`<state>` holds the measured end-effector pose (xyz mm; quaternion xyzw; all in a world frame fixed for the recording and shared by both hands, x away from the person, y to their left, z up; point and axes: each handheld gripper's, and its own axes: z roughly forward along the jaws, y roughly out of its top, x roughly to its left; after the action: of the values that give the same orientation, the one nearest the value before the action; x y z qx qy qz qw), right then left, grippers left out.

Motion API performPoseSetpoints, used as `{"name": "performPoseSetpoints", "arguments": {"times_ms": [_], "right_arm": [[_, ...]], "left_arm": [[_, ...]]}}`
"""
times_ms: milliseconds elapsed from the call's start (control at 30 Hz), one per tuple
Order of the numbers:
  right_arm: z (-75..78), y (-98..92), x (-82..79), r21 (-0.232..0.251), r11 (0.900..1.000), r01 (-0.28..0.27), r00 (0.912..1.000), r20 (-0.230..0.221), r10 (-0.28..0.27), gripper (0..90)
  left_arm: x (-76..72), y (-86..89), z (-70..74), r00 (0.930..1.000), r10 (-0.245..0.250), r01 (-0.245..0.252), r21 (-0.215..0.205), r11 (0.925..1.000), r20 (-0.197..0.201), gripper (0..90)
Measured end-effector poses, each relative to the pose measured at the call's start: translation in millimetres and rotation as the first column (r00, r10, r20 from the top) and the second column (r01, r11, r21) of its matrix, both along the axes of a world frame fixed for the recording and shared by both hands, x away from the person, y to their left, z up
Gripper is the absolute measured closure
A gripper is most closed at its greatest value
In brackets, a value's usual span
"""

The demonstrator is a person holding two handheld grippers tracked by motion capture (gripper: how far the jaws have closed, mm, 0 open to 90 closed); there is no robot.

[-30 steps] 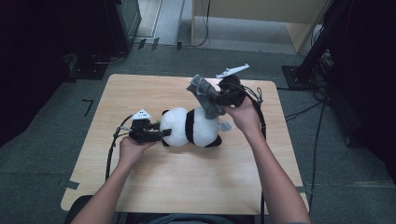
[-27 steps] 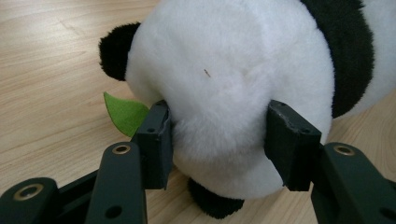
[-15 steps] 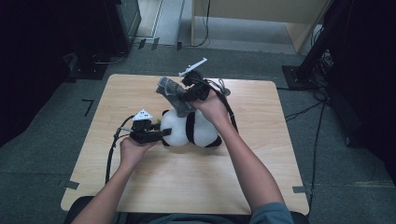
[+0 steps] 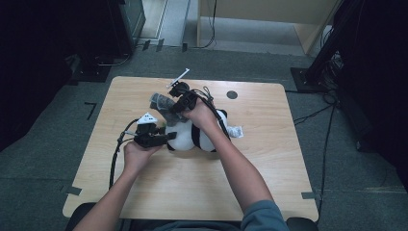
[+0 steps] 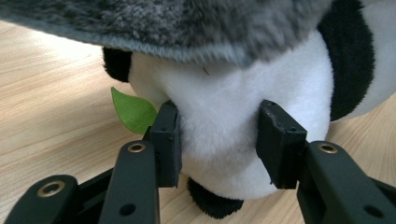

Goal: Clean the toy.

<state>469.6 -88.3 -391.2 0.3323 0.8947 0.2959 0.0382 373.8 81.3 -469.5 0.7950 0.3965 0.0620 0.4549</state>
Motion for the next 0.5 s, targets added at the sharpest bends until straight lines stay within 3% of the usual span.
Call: {"name": "performPoseSetpoints", "arguments": {"times_ms": [100,500], "right_arm": [[-1.1,-9.6,4.2,0.01,1.0,0.024,0.9997,-0.003,-0.024,77.1],[-4.0,-68.6,16.4,-0.047,0.991,0.129,0.9914,0.031,-0.127,76.4]], "left_arm": [[0.3,-0.4,0.0,1.0,0.004,-0.004,-0.004,1.0,-0.005,56.2],[0.7,-1.8,-0.5,1.0,0.008,-0.008,-0.003,1.0,0.001,56.6]]}}
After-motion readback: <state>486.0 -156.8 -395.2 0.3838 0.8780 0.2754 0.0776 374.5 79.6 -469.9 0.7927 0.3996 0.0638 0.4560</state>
